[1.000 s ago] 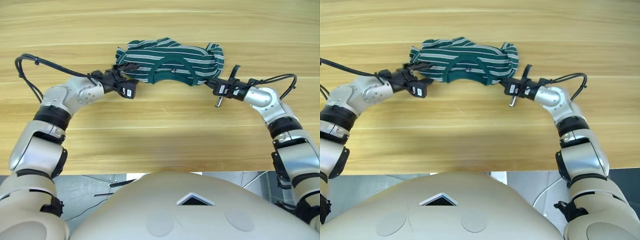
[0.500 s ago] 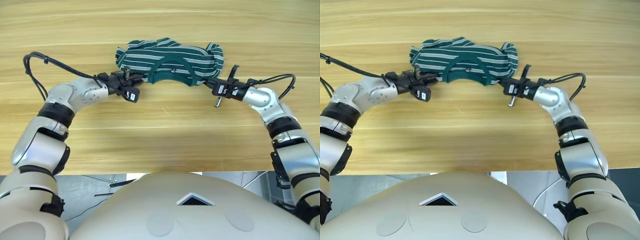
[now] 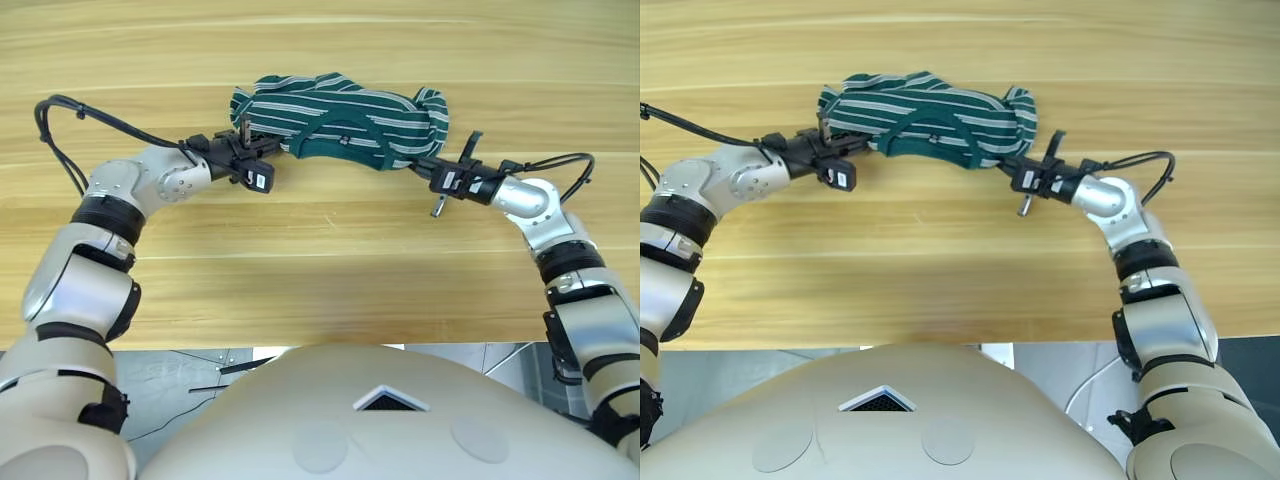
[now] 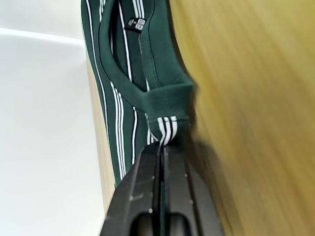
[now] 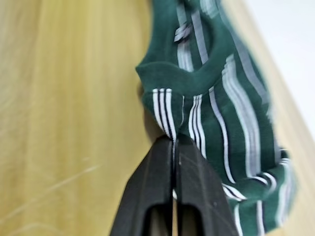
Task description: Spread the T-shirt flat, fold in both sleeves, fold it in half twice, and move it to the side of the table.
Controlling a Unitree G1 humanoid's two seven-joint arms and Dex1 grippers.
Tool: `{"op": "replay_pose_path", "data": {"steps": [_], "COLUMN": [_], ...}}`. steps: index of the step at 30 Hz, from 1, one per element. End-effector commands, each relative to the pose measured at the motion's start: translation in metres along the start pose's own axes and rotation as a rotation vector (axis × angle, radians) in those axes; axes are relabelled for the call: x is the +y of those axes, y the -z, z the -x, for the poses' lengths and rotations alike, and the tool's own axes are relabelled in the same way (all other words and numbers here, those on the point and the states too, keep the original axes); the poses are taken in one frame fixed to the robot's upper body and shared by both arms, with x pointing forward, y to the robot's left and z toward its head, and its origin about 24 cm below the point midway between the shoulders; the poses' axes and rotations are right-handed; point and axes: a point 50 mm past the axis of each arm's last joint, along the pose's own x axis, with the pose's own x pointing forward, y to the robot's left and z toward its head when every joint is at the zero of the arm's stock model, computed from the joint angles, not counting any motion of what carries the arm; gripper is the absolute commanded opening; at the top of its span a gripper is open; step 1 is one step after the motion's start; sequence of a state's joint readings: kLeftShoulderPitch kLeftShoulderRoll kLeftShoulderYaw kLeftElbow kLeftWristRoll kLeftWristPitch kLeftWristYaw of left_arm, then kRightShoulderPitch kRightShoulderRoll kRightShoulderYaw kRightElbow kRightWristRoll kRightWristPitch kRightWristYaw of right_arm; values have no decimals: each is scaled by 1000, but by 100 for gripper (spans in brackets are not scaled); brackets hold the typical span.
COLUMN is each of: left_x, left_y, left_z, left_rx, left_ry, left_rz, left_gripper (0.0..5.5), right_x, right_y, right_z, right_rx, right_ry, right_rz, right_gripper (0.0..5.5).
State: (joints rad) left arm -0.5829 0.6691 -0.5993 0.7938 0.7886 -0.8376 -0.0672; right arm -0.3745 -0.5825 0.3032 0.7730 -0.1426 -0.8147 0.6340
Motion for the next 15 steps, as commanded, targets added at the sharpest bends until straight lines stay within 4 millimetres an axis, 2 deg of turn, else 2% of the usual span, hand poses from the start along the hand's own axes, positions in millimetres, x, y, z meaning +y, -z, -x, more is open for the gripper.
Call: {"op": "replay_pose_path", "data": {"steps": [1, 5, 7, 9, 11, 13, 15], "left_x": [56, 111, 130, 144, 138, 115, 106], "left_y": [-1, -20, -27, -38, -56, -81, -104], "left_z": [19, 51, 68, 88, 106, 128, 151], "left_rx": [-65, -199, -244, -307, -424, -578, -730], "left_ry": [-245, -469, -544, -598, -548, -387, -300], "left_rz": [-59, -128, -149, -148, -82, 8, 80], "left_gripper": [2, 2, 2, 2, 2, 2, 2], "right_x": [-50, -86, -96, -97, -85, -73, -64], "right_y": [-29, -66, -83, -99, -113, -125, -135], "right_z": [22, 56, 71, 86, 105, 127, 146], "right_rx": [-131, -264, -312, -347, -415, -505, -605], "right_ry": [145, 235, 247, 220, 154, 105, 74], "right_rz": [88, 196, 236, 290, 323, 336, 331], "right_gripper": [0, 0, 0, 0, 0, 0, 0]}}
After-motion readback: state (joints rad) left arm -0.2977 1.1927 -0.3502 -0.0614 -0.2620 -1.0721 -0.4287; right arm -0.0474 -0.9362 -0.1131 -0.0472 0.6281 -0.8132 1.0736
